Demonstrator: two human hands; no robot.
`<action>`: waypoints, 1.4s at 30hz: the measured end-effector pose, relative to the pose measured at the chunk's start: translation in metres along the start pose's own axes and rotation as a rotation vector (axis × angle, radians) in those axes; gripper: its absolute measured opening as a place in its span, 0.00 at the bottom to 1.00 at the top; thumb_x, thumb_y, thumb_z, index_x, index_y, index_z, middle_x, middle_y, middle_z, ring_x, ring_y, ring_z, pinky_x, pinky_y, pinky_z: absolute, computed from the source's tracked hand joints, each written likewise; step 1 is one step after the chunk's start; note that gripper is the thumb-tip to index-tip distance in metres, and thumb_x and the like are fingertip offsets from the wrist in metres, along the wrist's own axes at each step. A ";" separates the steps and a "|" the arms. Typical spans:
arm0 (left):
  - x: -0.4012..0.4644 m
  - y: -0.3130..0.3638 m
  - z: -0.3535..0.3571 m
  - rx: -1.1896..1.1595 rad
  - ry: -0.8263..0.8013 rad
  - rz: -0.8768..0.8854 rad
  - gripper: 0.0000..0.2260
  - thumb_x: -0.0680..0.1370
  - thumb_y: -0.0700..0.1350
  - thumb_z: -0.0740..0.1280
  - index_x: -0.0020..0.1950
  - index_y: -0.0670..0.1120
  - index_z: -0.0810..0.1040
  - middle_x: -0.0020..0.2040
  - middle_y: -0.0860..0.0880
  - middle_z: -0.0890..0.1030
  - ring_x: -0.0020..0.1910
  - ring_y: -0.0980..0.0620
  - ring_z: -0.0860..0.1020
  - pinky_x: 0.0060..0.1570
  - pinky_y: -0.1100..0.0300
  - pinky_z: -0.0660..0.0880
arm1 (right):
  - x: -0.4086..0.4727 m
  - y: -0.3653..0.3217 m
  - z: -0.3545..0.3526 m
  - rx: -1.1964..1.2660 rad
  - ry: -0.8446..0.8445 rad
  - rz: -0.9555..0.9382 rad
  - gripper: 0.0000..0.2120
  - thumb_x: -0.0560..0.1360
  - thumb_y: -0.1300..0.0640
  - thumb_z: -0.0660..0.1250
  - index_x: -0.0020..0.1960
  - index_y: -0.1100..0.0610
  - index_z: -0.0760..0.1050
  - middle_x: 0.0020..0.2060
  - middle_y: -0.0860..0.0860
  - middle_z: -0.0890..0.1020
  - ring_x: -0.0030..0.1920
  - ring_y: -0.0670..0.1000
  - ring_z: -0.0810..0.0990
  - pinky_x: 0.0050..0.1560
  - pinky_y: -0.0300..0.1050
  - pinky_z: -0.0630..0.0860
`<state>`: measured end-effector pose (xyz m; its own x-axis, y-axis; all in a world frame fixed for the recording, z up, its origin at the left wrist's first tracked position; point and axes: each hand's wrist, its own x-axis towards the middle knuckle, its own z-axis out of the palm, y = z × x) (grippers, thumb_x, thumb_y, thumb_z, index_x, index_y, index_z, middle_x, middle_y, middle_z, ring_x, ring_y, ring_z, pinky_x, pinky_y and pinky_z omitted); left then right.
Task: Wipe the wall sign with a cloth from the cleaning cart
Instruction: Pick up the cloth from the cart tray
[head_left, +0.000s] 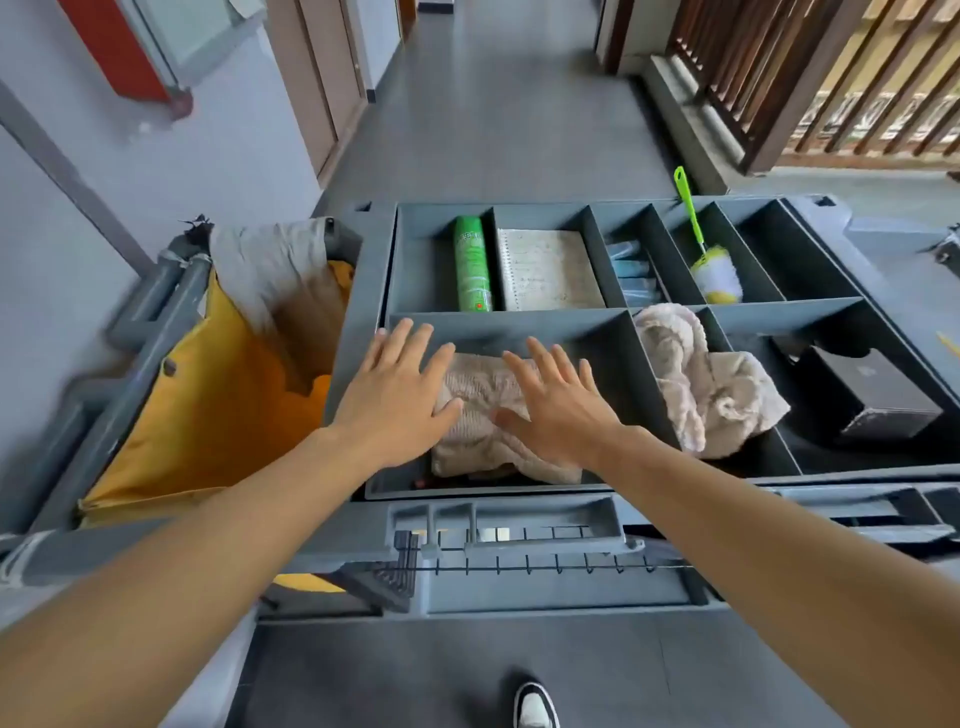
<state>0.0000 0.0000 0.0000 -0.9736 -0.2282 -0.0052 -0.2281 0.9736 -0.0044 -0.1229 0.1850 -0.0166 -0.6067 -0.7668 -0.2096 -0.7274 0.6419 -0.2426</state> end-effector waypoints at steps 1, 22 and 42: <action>0.003 0.002 0.003 0.011 0.001 0.033 0.31 0.82 0.62 0.54 0.81 0.48 0.55 0.82 0.41 0.53 0.82 0.42 0.45 0.79 0.44 0.42 | 0.000 0.002 0.000 -0.013 0.011 0.003 0.37 0.79 0.32 0.52 0.81 0.47 0.46 0.81 0.54 0.43 0.80 0.61 0.41 0.77 0.66 0.43; 0.015 0.008 0.011 0.008 -0.169 0.038 0.20 0.82 0.56 0.54 0.67 0.47 0.73 0.64 0.45 0.77 0.58 0.45 0.78 0.56 0.46 0.74 | 0.005 -0.004 0.017 -0.127 0.033 -0.084 0.25 0.81 0.39 0.55 0.77 0.38 0.60 0.73 0.60 0.62 0.71 0.66 0.59 0.70 0.61 0.63; -0.022 -0.018 -0.069 -0.188 0.271 -0.028 0.18 0.83 0.53 0.58 0.68 0.45 0.73 0.64 0.46 0.78 0.61 0.46 0.77 0.58 0.51 0.74 | -0.004 -0.045 -0.069 0.046 0.438 -0.167 0.16 0.82 0.52 0.59 0.67 0.56 0.72 0.63 0.58 0.70 0.59 0.62 0.72 0.61 0.56 0.72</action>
<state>0.0251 -0.0122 0.0691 -0.9274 -0.2700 0.2590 -0.2270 0.9563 0.1844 -0.1097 0.1589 0.0608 -0.5682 -0.7830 0.2531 -0.8174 0.5018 -0.2828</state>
